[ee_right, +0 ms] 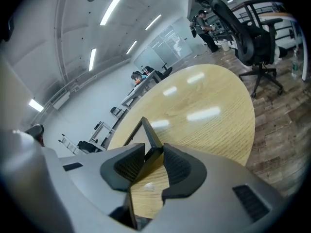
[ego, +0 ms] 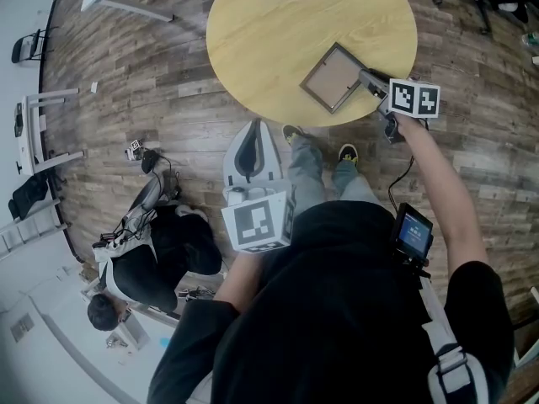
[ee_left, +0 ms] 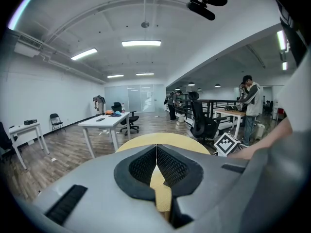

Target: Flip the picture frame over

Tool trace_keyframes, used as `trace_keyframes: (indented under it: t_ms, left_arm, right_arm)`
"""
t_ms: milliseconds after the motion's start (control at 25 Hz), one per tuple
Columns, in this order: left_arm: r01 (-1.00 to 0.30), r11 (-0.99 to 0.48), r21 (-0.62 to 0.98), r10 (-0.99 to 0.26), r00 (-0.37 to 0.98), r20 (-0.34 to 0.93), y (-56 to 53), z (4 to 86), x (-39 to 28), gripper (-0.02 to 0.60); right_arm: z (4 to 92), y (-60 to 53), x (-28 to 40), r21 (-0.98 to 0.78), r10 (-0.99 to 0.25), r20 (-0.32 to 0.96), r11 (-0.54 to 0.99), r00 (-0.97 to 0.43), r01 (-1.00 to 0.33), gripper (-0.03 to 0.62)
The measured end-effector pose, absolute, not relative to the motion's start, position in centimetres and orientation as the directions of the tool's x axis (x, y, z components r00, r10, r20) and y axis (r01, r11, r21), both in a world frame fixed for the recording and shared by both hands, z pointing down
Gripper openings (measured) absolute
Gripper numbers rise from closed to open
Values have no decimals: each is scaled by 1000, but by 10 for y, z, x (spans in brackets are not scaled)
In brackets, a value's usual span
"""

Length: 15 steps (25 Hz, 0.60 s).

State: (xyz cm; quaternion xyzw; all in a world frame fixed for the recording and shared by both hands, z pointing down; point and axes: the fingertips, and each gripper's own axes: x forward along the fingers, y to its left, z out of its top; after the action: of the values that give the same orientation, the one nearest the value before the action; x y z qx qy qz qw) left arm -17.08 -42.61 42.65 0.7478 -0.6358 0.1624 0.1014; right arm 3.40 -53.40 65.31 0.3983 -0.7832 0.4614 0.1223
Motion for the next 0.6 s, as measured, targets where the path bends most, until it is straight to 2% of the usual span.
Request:
trace_keyframes:
  t_ms: [280,600]
  left_arm:
    - [-985,-167,-49,-919,137,370,-423,427,-167,23]
    - [-988,-149,-47,-922,122,369,-417,427,-176,23]
  right_arm:
    - [650,-539,33,-507,-514,622,311,-591,-804,133]
    - [666,-539,36,-451,-510,662,316,-550,-835,140]
